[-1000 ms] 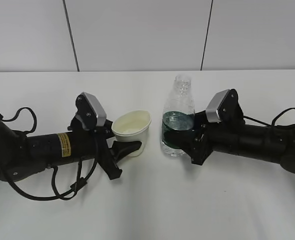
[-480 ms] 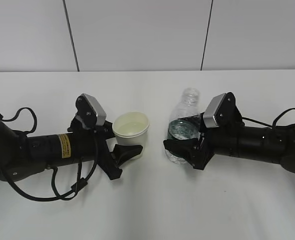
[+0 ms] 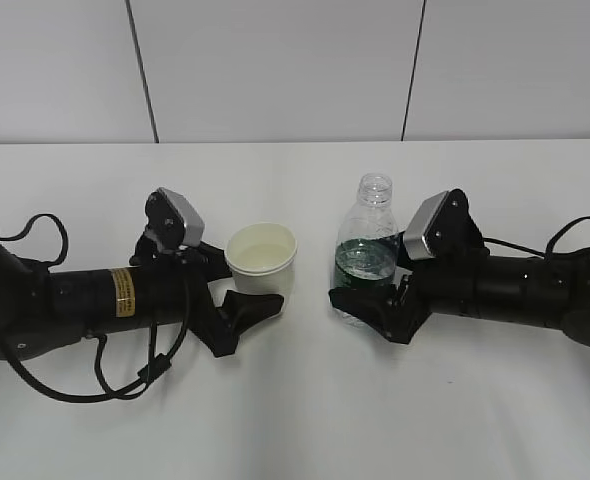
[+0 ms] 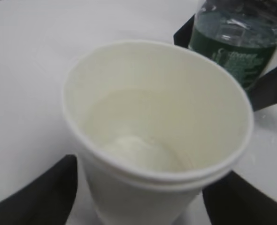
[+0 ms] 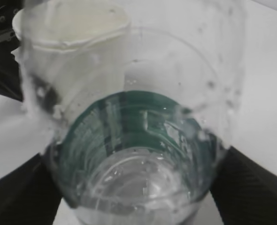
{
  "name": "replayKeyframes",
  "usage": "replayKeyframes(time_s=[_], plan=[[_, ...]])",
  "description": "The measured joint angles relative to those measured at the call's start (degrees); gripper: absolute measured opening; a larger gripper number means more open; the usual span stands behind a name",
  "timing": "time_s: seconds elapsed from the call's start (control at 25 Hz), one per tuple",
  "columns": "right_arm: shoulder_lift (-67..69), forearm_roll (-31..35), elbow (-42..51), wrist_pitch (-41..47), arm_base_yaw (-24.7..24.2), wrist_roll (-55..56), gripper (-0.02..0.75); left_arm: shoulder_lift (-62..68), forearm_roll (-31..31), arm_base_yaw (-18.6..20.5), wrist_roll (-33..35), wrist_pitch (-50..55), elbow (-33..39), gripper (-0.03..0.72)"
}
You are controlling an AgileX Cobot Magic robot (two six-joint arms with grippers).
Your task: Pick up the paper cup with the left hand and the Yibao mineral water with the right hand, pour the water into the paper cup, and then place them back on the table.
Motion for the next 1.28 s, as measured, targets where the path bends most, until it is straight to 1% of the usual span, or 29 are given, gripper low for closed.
replayKeyframes(time_s=[0.16,0.32,0.4,0.52,0.72,0.8,1.04,1.28], plan=[[-1.5,-0.7,0.0,0.7,0.0,0.5,0.684,-0.1,3.5,2.8,-2.9,0.2,0.0,0.553],[-4.0,-3.3,0.0,5.0,0.0,2.5,0.682,-1.2,10.7,5.3,-8.0,1.1,0.0,0.554],[-5.1,-5.3,0.0,8.0,0.0,3.9,0.680,-2.0,13.9,5.9,-9.7,2.0,0.0,0.554],[-6.3,-7.7,0.0,12.0,0.0,5.6,0.675,-3.1,17.0,6.7,-12.2,3.2,0.0,0.554],[-8.3,-10.3,0.0,18.0,0.0,7.9,0.666,-6.3,23.3,8.0,-19.3,7.1,0.0,0.554],[-9.5,-11.9,0.0,20.3,0.0,10.2,0.663,-7.6,24.9,8.1,-21.5,8.5,0.0,0.554],[-14.1,-23.9,0.0,26.3,0.0,23.4,0.643,-11.1,27.1,8.1,-25.4,11.3,0.0,0.554],[-17.8,-31.7,0.0,29.2,0.0,32.2,0.623,-14.1,32.2,8.1,-30.6,14.5,0.0,0.554]])
